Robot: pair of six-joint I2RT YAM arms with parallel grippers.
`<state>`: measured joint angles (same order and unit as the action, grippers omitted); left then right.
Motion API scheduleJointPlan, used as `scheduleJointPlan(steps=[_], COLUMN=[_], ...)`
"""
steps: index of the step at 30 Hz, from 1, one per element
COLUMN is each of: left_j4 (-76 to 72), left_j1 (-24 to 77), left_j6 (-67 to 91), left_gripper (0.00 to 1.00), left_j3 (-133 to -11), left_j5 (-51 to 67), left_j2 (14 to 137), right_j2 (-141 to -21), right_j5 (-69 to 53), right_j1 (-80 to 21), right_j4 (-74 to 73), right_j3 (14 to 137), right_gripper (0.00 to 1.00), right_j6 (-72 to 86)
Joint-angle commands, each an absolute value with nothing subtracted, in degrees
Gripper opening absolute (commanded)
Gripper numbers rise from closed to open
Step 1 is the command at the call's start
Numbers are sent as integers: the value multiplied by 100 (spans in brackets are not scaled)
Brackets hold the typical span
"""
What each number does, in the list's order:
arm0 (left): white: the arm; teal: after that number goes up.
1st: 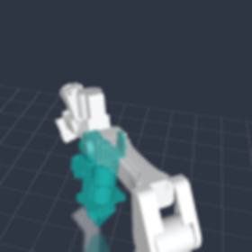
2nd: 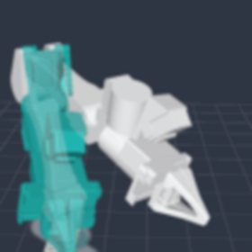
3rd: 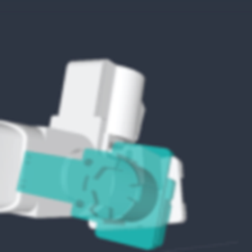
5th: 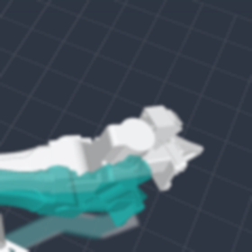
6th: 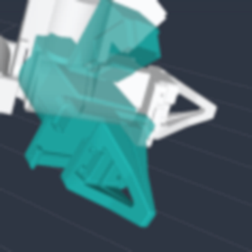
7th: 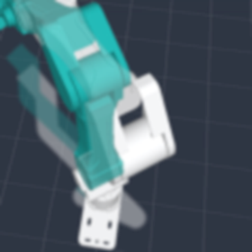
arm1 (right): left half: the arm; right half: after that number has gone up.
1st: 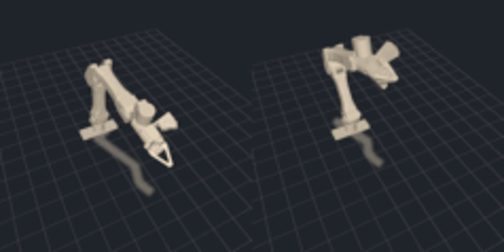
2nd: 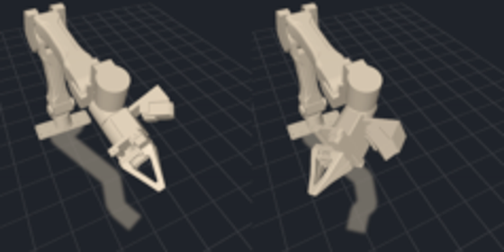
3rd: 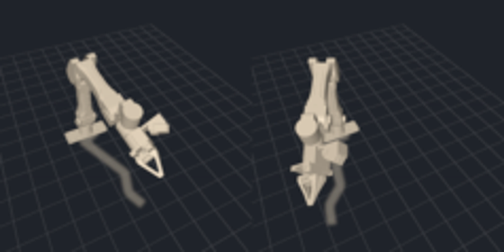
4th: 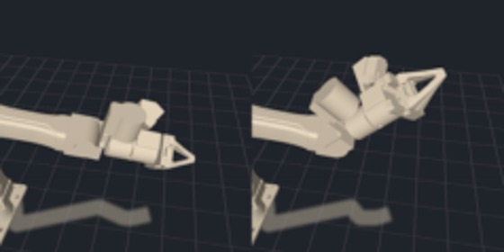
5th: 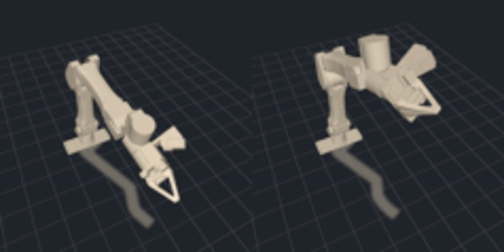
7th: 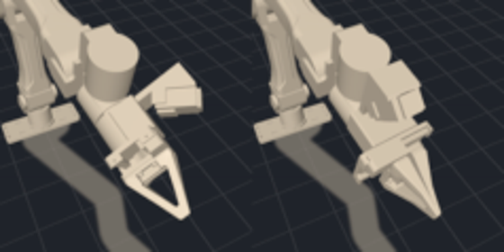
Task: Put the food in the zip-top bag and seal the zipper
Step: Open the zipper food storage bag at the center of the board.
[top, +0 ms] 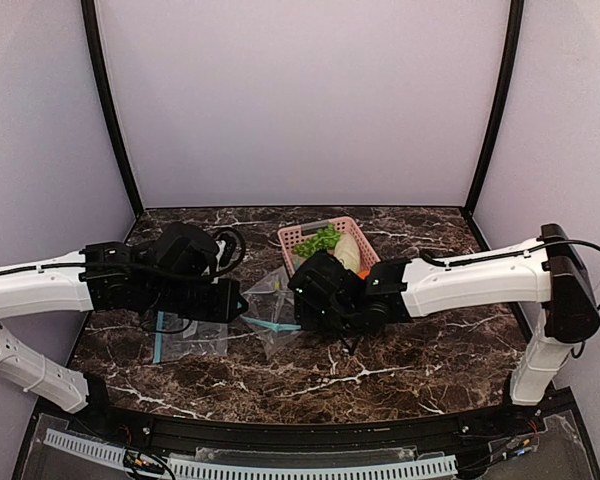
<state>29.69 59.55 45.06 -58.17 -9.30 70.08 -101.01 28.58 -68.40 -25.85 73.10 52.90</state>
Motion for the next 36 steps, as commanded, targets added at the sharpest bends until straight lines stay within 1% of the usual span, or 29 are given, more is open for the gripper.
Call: scheduleJointPlan(steps=[1, 3, 5, 7, 12, 14, 16, 21, 24, 29, 32, 36], left_j4=[3739, 3681, 3611, 3641, 3799, 3792, 3730, 3407, 3273, 3188, 2868, 2602], left_j1=[5926, 5924, 5927, 5924, 5850, 5770, 5668, 5477, 5422, 5400, 5403, 5439], left_j6=[4356, 4333, 4319, 4307, 4303, 4303, 4318, 4384, 4413, 4427, 4357, 4222], left_gripper=[1, 1, 1, 1, 1, 1, 1, 1, 1, 1, 1, 1], left_j3=[-5954, -5951, -5966, -6000, -6003, -5928, -5820, -5502, -5404, -5368, -5403, -5645], left_j5=[-1391, -1325, -1265, -1273, -1389, -1339, -1242, -947, -805, -642, -470, -197], left_j2=[6789, 6811, 6861, 6917, 7011, 6978, 6933, 6749, 6715, 6768, 6816, 7066], right_j2=[-9983, -9964, -9930, -9812, -9016, -8709, -8445, -8003, -7871, -7747, -7937, -8655], right_j5=[3066, 2708, 2045, 1643, 315, -151, -359, -196, -25, -457, -274, 615], right_j1=[-6742, -6748, -6755, -6839, -6906, -6904, -6907, -6835, -6652, -6565, -6565, -6571], right_j4=[-3040, -2794, -2379, -2228, -1368, -1168, -1098, -1164, -1263, -1039, -1206, -2229], right_j3=[7295, 7358, 7474, 7567, 7054, 6842, 6682, 6394, 6247, 6310, 6493, 7165], right_gripper=[70, 71, 75, 79, 88, 90, 92, 95, 95, 96, 96, 95], right_j6=[5245, 4787, 4000, 3622, 3017, 2921, 2890, 3096, 3301, 3038, 3066, 3413])
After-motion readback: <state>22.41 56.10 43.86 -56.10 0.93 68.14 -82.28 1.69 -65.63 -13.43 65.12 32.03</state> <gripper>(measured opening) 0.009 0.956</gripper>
